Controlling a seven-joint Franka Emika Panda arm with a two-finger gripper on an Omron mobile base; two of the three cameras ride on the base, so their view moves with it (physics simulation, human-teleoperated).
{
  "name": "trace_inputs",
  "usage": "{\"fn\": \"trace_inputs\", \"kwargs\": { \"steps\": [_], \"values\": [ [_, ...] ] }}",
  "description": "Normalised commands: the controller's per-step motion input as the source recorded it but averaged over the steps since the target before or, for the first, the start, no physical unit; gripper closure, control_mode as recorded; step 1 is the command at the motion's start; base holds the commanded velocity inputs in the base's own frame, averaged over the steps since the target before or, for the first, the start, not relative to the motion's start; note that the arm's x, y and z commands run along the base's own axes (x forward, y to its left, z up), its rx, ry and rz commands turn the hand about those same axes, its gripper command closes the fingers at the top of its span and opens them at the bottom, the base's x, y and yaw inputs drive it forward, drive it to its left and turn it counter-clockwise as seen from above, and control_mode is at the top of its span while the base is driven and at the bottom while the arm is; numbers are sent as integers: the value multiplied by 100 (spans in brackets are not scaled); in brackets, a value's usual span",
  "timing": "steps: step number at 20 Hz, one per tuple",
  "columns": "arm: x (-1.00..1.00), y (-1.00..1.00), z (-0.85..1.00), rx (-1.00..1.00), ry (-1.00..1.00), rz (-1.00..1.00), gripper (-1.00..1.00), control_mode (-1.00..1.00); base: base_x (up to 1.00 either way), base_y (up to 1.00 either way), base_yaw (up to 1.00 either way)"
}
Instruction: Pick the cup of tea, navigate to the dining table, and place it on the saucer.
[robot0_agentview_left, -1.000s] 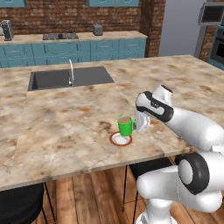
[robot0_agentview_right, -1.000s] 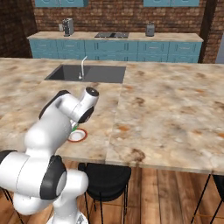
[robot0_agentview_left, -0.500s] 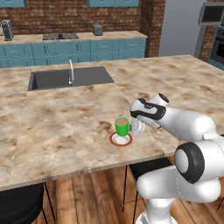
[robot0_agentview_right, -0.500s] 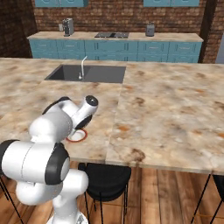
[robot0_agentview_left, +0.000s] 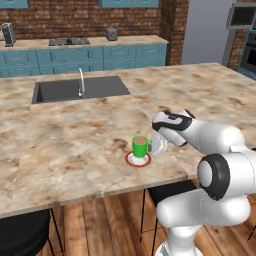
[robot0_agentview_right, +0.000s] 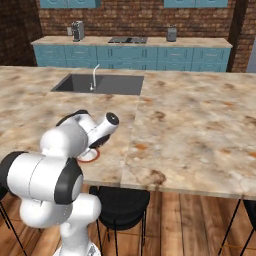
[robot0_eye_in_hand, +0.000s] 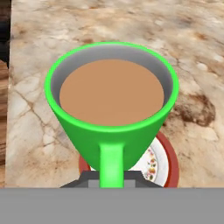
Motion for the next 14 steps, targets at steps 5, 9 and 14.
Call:
{"fn": "trace_inputs", "kwargs": {
  "steps": [5,9,14],
  "values": [
    [0,0,-9,5,1,0,100,-100,0,0,0],
    [0,0,-30,0,1,0,100,-100,0,0,0],
    [1,0,-34,0,2,0,100,-100,0,0,0]
  ]
}}
